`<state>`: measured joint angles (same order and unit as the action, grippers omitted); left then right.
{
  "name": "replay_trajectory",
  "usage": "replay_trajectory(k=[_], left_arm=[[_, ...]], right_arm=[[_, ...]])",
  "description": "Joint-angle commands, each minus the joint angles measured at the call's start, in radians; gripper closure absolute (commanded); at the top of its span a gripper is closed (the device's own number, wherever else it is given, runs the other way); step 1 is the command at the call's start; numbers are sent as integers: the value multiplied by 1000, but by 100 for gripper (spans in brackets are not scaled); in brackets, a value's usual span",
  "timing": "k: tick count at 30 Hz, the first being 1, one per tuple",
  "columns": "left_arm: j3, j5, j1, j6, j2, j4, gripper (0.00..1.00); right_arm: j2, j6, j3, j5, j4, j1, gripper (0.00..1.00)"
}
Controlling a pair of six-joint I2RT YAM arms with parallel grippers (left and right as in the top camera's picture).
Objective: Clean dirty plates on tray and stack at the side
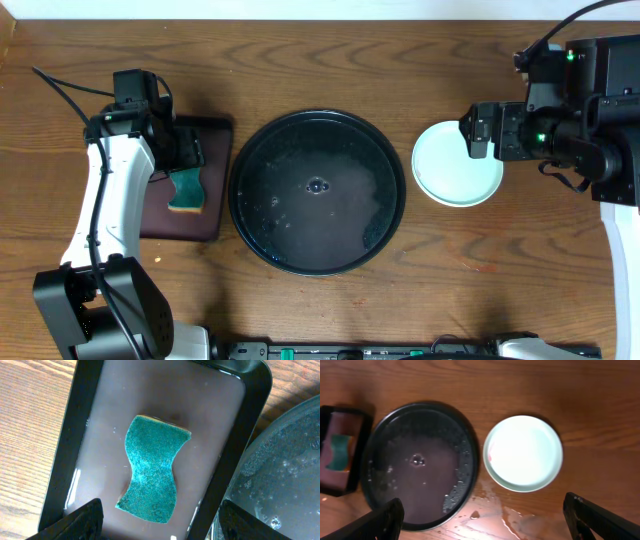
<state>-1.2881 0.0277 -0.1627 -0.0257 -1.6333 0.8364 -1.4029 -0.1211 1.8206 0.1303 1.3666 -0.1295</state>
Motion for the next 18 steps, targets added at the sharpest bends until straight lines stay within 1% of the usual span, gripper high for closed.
replay_trajectory(k=[1, 5, 7, 10, 14, 18], left_arm=[[-12, 10, -3, -5, -7, 3, 26], [-12, 10, -3, -5, -7, 3, 26], [-12, 10, -3, -5, -7, 3, 26], [-12, 10, -3, -5, -7, 3, 26], [-12, 10, -3, -5, -7, 3, 26], [-12, 10, -3, -5, -7, 3, 26]], right_arm=[[4, 18, 9, -111, 9, -22, 1], [3, -7, -17, -190, -10, -22, 1], [10, -13, -51, -224, -68, -22, 1], [52, -11, -158, -247, -210, -22, 1], [166, -4, -397, -246, -461, -20, 1], [338, 6, -740, -246, -799, 1, 1]])
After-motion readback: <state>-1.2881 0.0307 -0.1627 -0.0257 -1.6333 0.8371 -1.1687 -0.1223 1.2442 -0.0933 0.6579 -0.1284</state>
